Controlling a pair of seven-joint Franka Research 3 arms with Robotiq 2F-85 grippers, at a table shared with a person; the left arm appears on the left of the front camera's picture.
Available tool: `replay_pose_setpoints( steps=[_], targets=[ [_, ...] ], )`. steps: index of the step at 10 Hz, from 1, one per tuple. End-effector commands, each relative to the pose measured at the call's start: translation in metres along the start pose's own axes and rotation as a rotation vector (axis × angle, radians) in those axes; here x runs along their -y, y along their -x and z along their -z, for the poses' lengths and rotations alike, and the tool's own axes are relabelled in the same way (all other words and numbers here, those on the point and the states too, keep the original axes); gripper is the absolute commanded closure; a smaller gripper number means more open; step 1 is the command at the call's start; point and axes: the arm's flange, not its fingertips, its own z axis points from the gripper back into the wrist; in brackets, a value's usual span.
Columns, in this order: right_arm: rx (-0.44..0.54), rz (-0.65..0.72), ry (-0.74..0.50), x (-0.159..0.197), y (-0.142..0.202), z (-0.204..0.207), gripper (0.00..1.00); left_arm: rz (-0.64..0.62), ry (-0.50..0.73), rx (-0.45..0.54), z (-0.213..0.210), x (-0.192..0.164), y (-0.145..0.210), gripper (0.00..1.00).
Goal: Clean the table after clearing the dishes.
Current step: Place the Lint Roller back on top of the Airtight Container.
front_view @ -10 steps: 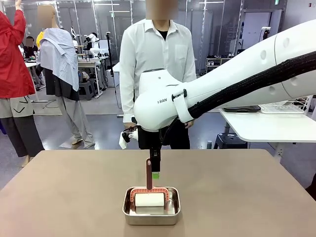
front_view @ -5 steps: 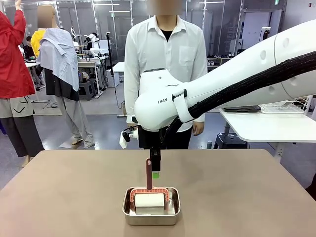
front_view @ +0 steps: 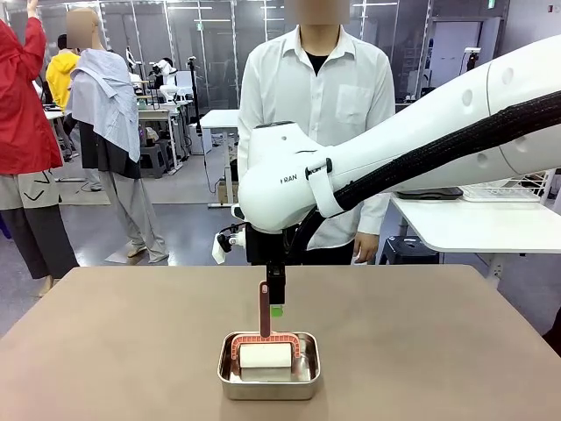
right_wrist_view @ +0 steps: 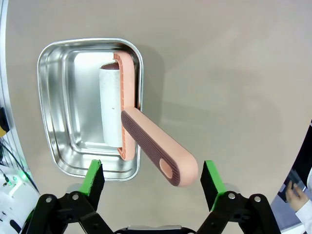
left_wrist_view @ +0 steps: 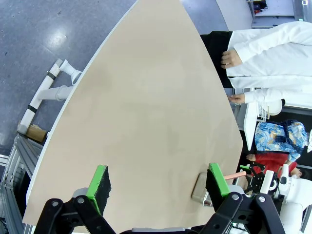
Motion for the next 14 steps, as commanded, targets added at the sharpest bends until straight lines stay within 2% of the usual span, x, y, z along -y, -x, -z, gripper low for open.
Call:
replay_pose_setpoints(
  steps=[1,6,7,8,9,11,12,14],
  targets=[
    [-0.003,-0.003,-0.001,-0.002,-0.001,0.000,0.00,0.002,-0.005,0.002,-0.002,0.000,-0.001,0.00],
    [0.000,0.000,0.000,0.000,0.000,0.000,0.00,0.002,-0.005,0.002,-0.002,0.000,-0.001,0.00],
    [0.079,0.136,0.019,0.020,0.027,-0.026,0.00,0.002,-0.005,0.002,-0.002,0.000,-0.001,0.00],
    [0.177,0.273,-0.029,0.033,0.061,-0.043,0.00,0.002,-0.005,0.002,-0.002,0.000,-0.001,0.00],
    [0.206,0.425,-0.023,0.041,0.098,-0.050,0.00,0.002,-0.005,0.002,-0.002,0.000,-0.001,0.00],
    [0.362,0.750,-0.091,0.043,0.194,-0.050,0.00,0.002,-0.005,0.002,-0.002,0.000,-0.001,0.00],
    [0.473,0.940,-0.144,0.039,0.253,-0.050,0.00,0.002,-0.005,0.002,-0.002,0.000,-0.001,0.00],
    [0.827,1.334,-0.336,0.006,0.378,-0.037,0.00,0.002,-0.005,0.002,-0.002,0.000,-0.001,0.00]
  ],
)
